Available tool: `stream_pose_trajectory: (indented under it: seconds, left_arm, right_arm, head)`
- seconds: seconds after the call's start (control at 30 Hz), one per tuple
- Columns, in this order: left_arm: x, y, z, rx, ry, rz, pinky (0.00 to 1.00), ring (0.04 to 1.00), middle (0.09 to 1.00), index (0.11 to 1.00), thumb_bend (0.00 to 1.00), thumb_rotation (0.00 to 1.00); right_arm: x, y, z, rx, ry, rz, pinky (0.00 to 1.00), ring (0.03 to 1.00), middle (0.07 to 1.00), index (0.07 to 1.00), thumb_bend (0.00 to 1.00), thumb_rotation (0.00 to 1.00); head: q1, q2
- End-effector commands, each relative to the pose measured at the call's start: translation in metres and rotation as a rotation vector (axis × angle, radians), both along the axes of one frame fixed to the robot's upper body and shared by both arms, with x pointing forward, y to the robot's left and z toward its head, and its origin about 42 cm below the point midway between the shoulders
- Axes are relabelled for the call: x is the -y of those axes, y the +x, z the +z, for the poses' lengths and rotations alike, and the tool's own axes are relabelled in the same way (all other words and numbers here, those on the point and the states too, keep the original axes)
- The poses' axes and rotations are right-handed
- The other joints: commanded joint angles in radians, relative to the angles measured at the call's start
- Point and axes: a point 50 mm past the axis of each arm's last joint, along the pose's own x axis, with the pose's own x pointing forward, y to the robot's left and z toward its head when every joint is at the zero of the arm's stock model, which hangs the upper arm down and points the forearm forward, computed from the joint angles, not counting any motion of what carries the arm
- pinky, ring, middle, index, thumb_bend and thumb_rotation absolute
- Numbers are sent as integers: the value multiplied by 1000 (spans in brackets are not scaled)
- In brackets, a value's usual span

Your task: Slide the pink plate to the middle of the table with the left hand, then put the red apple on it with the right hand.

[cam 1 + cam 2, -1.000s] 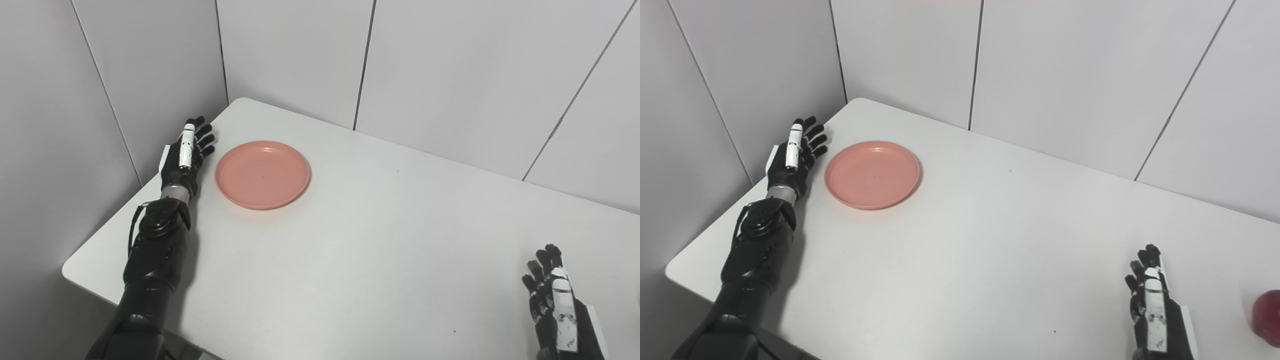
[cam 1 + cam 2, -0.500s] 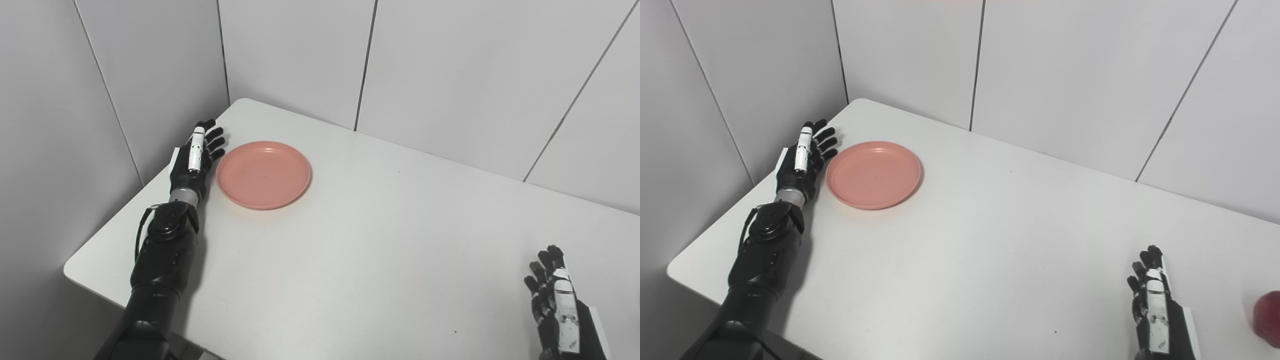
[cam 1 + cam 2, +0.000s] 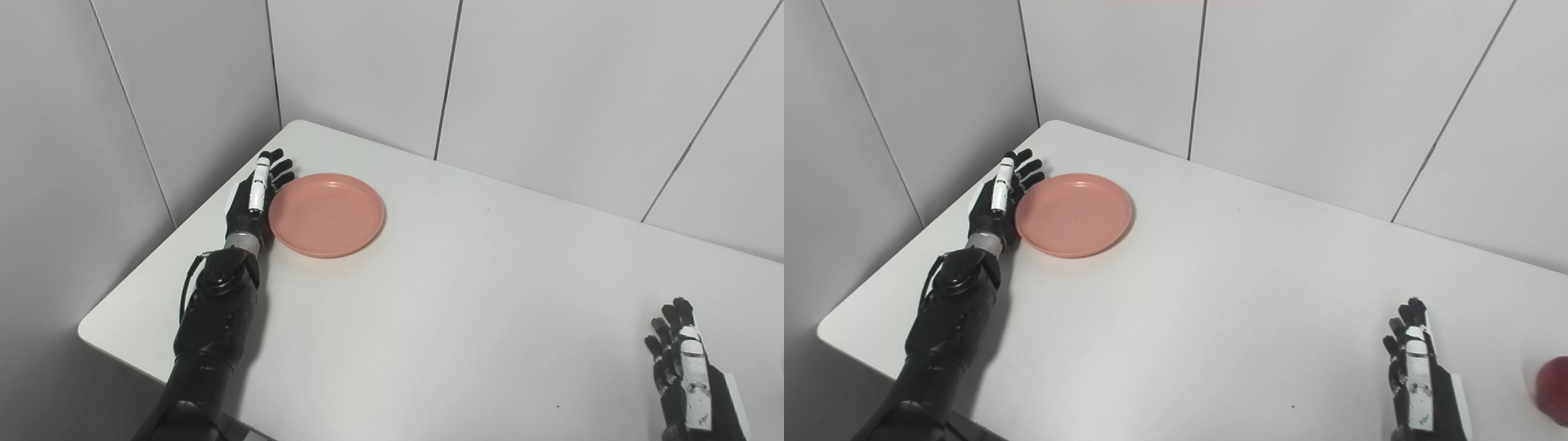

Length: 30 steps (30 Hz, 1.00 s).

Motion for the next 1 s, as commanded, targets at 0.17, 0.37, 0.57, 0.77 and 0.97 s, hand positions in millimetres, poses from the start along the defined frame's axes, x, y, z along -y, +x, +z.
stream_pose_trajectory:
  seconds: [0.17, 0.37, 0.57, 0.77, 0.97]
  left_arm:
    - [17, 7, 9, 18, 24, -41, 862, 871, 875, 856, 311, 1000]
    - [34, 8, -1, -11, 0, -60, 874, 874, 875, 858, 316, 1000]
    - [47, 11, -6, -27, -19, -90, 877, 869, 876, 864, 313, 1000]
    - [57, 13, -11, -34, -18, -127, 898, 888, 893, 877, 316, 1000]
    - [70, 19, -17, -44, -17, -160, 894, 890, 897, 884, 309, 1000]
  right_arm:
    - [-2, 5, 12, 56, 8, 11, 1000, 1000, 1000, 1000, 72, 1000]
    - [-1, 5, 12, 61, 8, 7, 1000, 1000, 1000, 1000, 65, 1000]
    - [0, 5, 11, 57, 0, 7, 1000, 1000, 1000, 1000, 82, 1000]
    - [1, 6, 11, 69, 3, 14, 1000, 1000, 1000, 1000, 74, 1000]
    - [0, 5, 12, 51, 3, 8, 1000, 1000, 1000, 1000, 98, 1000]
  head:
    - [-2, 2]
    - [-2, 7]
    - [-3, 10]
    - [-4, 11]
    - [-5, 16]
